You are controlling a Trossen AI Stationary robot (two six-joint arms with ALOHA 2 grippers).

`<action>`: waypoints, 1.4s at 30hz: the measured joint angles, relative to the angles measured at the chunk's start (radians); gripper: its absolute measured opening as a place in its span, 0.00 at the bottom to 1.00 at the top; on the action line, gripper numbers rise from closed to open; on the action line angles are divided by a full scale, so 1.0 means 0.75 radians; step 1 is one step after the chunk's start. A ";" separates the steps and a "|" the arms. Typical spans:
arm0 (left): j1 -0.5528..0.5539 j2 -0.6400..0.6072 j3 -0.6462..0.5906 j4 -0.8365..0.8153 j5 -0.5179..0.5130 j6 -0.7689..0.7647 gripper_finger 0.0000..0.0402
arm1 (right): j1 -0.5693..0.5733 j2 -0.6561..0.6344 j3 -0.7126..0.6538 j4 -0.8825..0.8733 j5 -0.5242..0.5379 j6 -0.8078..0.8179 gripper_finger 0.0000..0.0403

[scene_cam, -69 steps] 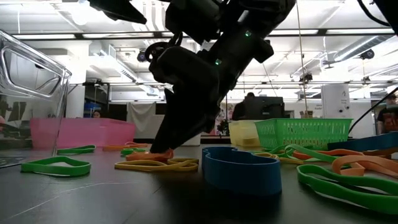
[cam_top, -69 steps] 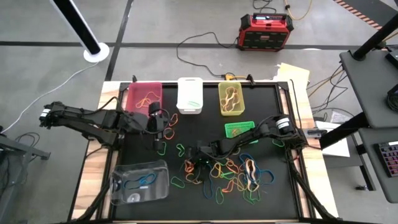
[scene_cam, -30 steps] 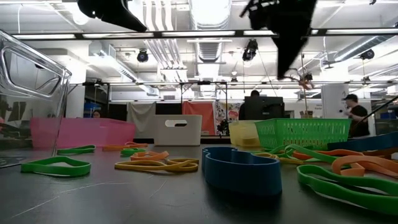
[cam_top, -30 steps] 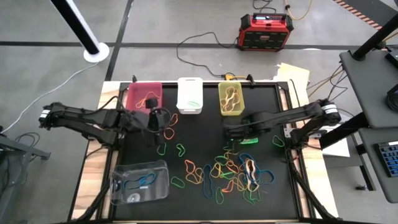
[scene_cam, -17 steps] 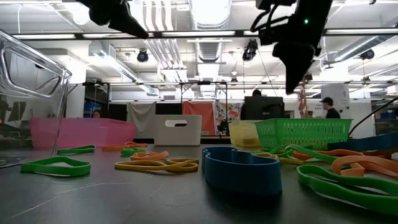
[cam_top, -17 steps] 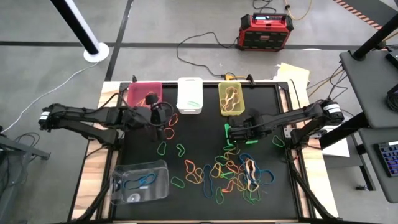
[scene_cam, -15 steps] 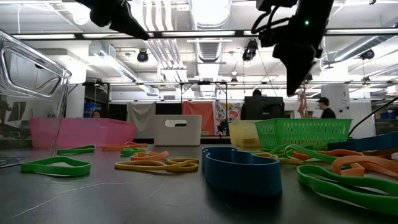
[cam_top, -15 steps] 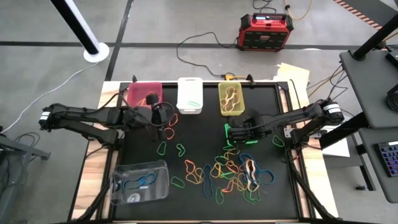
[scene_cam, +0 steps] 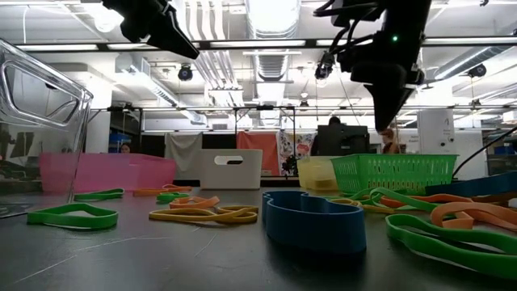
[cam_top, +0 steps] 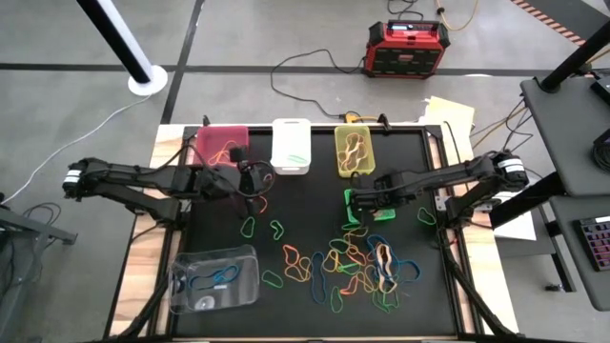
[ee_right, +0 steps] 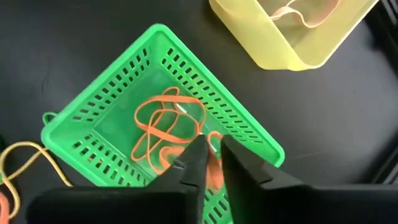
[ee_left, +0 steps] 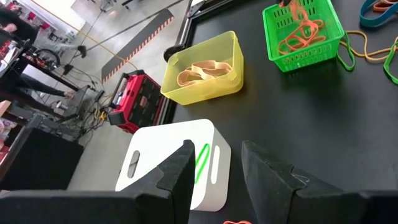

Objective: Sort rubber bands into baskets
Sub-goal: Put the orange rubber band into the green bin, then put the green rubber band into the white bin

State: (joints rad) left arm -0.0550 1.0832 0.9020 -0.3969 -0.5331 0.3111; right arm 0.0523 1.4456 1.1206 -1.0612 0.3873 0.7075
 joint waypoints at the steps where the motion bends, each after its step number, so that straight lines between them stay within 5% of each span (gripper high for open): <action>1: 0.000 0.000 0.000 0.000 0.000 0.000 0.29 | -0.005 0.000 0.000 0.008 -0.003 -0.001 0.15; 8: 0.000 -0.002 0.000 -0.001 0.001 -0.001 0.29 | -0.010 0.001 -0.003 0.024 0.007 -0.036 0.41; 14: 0.001 -0.003 0.000 -0.001 0.001 0.028 0.29 | -0.006 0.000 -0.002 0.119 0.000 -0.140 0.53; 24: 0.031 -0.004 0.000 -0.003 0.002 0.062 0.29 | 0.024 0.059 0.043 0.652 -0.332 -0.567 0.49; 32: 0.061 -0.008 -0.002 -0.034 0.002 0.071 0.29 | 0.120 0.244 0.043 0.689 -0.489 -0.666 0.46; 42: 0.062 -0.008 -0.002 -0.043 0.002 0.070 0.29 | 0.227 0.433 0.123 0.683 -0.493 -0.680 0.46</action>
State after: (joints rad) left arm -0.0086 1.0773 0.9009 -0.4294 -0.5316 0.3635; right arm 0.2226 1.7705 1.2125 -0.5488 0.0179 0.1978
